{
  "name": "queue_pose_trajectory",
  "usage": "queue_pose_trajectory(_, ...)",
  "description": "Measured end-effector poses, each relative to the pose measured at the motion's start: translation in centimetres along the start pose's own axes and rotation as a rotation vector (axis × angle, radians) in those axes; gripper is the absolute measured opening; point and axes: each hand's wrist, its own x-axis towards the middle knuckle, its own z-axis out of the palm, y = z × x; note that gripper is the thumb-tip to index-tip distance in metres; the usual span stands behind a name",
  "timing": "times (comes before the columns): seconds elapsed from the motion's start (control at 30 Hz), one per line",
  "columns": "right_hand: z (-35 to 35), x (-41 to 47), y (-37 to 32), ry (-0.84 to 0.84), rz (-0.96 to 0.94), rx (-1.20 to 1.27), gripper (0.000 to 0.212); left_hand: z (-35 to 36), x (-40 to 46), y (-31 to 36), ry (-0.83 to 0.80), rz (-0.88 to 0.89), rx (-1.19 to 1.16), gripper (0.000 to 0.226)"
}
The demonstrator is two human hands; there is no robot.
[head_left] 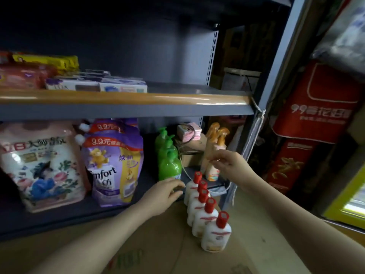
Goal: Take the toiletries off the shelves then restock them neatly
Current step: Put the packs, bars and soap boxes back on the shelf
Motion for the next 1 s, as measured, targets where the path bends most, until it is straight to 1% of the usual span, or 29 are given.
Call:
queue_pose_trajectory(0.13,1.2,-0.1,1.9,-0.084,0.089,-0.017,0.021,3.5,0.5,0.5,-0.057,-0.056,-0.137,0.029)
queue_pose_trajectory(0.27,1.1,0.1,2.2,-0.089,0.102,-0.036,0.02,4.5,1.7,0.9,-0.031,-0.12,-0.246,0.03)
queue_pose_trajectory(0.37,0.7,0.2,2.7,-0.098,0.122,-0.048,0.021,5.0,2.6,0.9,-0.084,-0.095,-0.164,0.035)
queue_pose_trajectory(0.43,0.5,0.4,3.2,-0.135,0.118,-0.065,0.023,5.5,2.8,0.7,-0.126,-0.087,-0.107,0.042)
queue_pose_trajectory(0.5,0.7,0.7,3.6,-0.179,0.112,-0.064,0.025,5.9,2.6,0.4,-0.159,-0.121,-0.133,0.045)
queue_pose_trajectory(0.57,1.4,1.1,3.7,-0.213,0.122,-0.026,0.03,5.9,2.1,0.2,-0.123,-0.142,-0.212,0.037)
queue_pose_trajectory(0.67,3.3,1.5,3.3,-0.318,0.152,0.042,0.042,4.8,0.9,-0.5,0.004,-0.183,-0.293,0.025)
queue_pose_trajectory(0.73,4.9,1.1,3.3,-0.426,0.201,0.095,0.045,3.7,-0.1,-1.2,0.072,-0.206,-0.308,0.028)
queue_pose_trajectory(0.77,5.9,0.8,3.5,-0.457,0.218,0.098,0.043,3.2,-0.6,-1.6,0.089,-0.215,-0.307,0.031)
queue_pose_trajectory(0.83,7.7,0.1,4.0,-0.44,0.239,0.08,0.035,2.3,-1.7,-2.3,0.103,-0.221,-0.303,0.036)
queue_pose_trajectory(0.93,8.8,-0.4,3.9,-0.349,0.265,0.089,0.034,1.9,-2.6,-3.0,0.096,-0.249,-0.287,0.04)
queue_pose_trajectory(1.0,8.7,-0.5,3.7,-0.35,0.265,0.052,0.032,1.9,-2.9,-3.1,0.092,-0.244,-0.28,0.038)
